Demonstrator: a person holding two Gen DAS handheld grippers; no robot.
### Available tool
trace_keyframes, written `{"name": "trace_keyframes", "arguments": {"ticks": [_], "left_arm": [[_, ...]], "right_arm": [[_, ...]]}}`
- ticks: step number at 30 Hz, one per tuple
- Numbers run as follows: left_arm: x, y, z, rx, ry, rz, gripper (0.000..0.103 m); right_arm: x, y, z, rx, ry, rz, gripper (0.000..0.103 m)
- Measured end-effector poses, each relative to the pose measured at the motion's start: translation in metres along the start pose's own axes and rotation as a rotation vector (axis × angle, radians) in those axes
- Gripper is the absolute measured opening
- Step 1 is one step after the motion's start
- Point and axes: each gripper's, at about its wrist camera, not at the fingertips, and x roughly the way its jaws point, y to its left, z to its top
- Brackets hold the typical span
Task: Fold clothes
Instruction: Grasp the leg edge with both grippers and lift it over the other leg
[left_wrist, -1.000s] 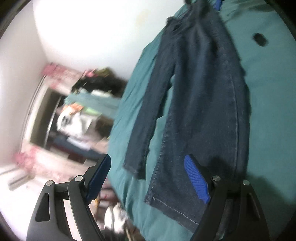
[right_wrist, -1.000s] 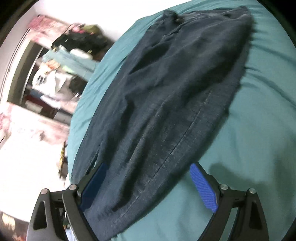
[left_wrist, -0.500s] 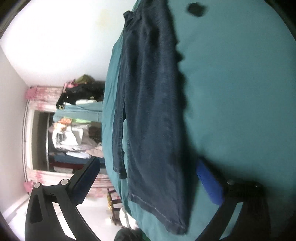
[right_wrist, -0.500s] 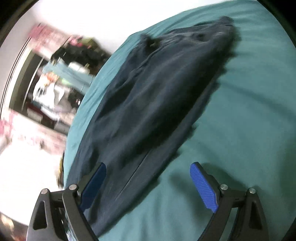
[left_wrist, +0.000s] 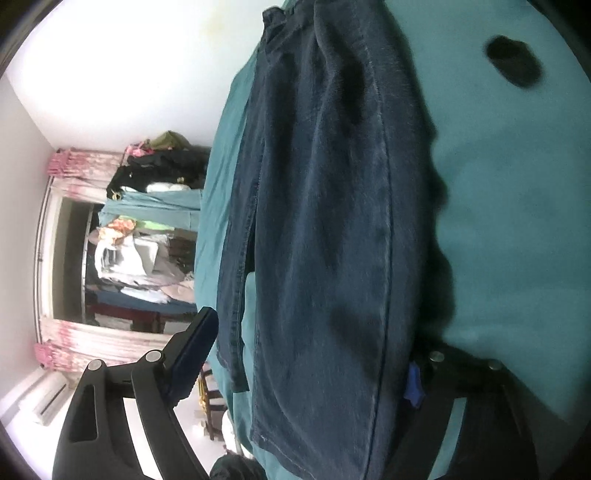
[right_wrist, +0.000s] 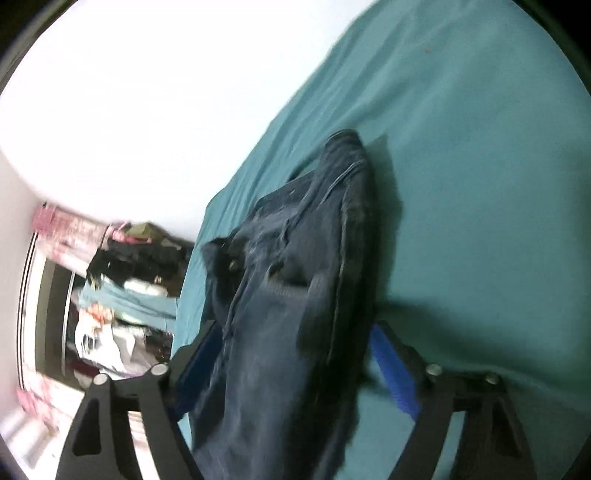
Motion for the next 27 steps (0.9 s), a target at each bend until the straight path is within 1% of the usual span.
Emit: {"name": "trace_keyframes", "arguments": {"ticks": [1,2,3,4,5,6,7,8,9,10,11,13,14,15,16,17,18,19,20,21,22,23,24,25,26,27], "left_arm": [[0.002,-0.002,0.005,0.001,0.011,-0.001,0.087],[0.003,-0.003,0.009,0.003,0.024,0.001,0.087],[0.004,-0.003,0.014,0.005,0.037,0.010,0.086],[0.004,-0.005,0.018,0.001,0.045,0.010,0.084],[0.004,-0.009,0.021,-0.009,0.052,-0.001,0.071],[0.005,-0.012,0.024,-0.023,0.064,-0.042,0.051],[0.008,-0.013,0.025,-0.042,0.082,-0.111,0.011],[0.008,-0.019,0.025,-0.048,0.091,-0.127,0.005],[0.005,-0.024,0.024,-0.048,0.083,-0.108,0.005],[0.001,-0.025,0.022,-0.059,0.072,-0.106,0.005],[-0.002,-0.025,0.020,-0.072,0.059,-0.107,0.005],[-0.010,-0.019,0.014,-0.102,0.029,-0.116,0.005],[-0.014,-0.019,0.010,-0.099,0.018,-0.116,0.005],[-0.017,-0.020,0.007,-0.083,0.016,-0.117,0.005],[-0.017,-0.023,0.004,-0.060,0.020,-0.124,0.005],[-0.018,-0.024,0.003,-0.045,0.024,-0.120,0.009],[-0.017,-0.025,0.004,-0.041,0.025,-0.101,0.010],[-0.017,-0.026,0.005,-0.038,0.027,-0.082,0.019],[-0.016,-0.024,0.007,-0.044,0.031,-0.063,0.036],[-0.012,-0.018,0.010,-0.068,0.040,-0.039,0.044],[-0.007,-0.014,0.013,-0.096,0.052,-0.023,0.049],[-0.002,-0.014,0.016,-0.109,0.061,-0.018,0.049],[0.003,-0.017,0.020,-0.108,0.068,-0.008,0.046],[0.008,-0.021,0.023,-0.101,0.070,-0.009,0.025],[0.011,-0.026,0.026,-0.086,0.073,-0.037,0.000],[0.014,-0.028,0.028,-0.092,0.080,-0.069,0.000]], "right_arm": [[0.006,-0.004,0.005,0.010,0.006,-0.008,0.069],[0.013,-0.008,0.009,0.019,0.011,-0.017,0.062],[0.017,-0.012,0.011,0.017,0.021,-0.032,0.038],[0.023,-0.016,0.013,0.010,0.044,-0.052,0.016],[0.025,-0.019,0.014,0.003,0.058,-0.062,0.012],[0.020,-0.019,0.014,-0.001,0.053,-0.050,0.010],[0.016,-0.020,0.015,-0.005,0.048,-0.038,0.008],[0.010,-0.019,0.016,-0.011,0.039,-0.026,0.007],[-0.004,-0.015,0.014,-0.030,0.004,-0.016,0.007],[-0.017,-0.011,0.013,-0.042,-0.023,0.001,0.006],[-0.028,-0.006,0.013,-0.053,-0.041,0.032,0.006],[-0.049,0.007,0.014,-0.109,-0.060,0.050,0.006],[-0.059,0.013,0.014,-0.137,-0.067,0.049,0.006],[-0.060,0.014,0.015,-0.166,-0.055,-0.013,0.006],[-0.055,0.008,0.017,-0.161,-0.010,-0.035,0.007],[-0.050,0.002,0.019,-0.156,0.034,-0.056,0.009],[-0.046,-0.003,0.021,-0.148,0.074,-0.077,0.014],[-0.046,-0.009,0.022,-0.129,0.088,-0.091,0.023],[-0.046,-0.016,0.022,-0.110,0.093,-0.094,0.035],[-0.045,-0.023,0.020,-0.091,0.086,-0.093,0.071],[-0.039,-0.025,0.019,-0.075,0.072,-0.081,0.080],[-0.033,-0.025,0.018,-0.063,0.060,-0.071,0.080],[-0.027,-0.020,0.019,-0.086,0.054,-0.072,0.082],[-0.022,-0.016,0.019,-0.104,0.052,-0.068,0.073],[-0.017,-0.017,0.020,-0.094,0.073,-0.041,0.047],[-0.012,-0.018,0.022,-0.085,0.094,-0.014,0.005]]}}
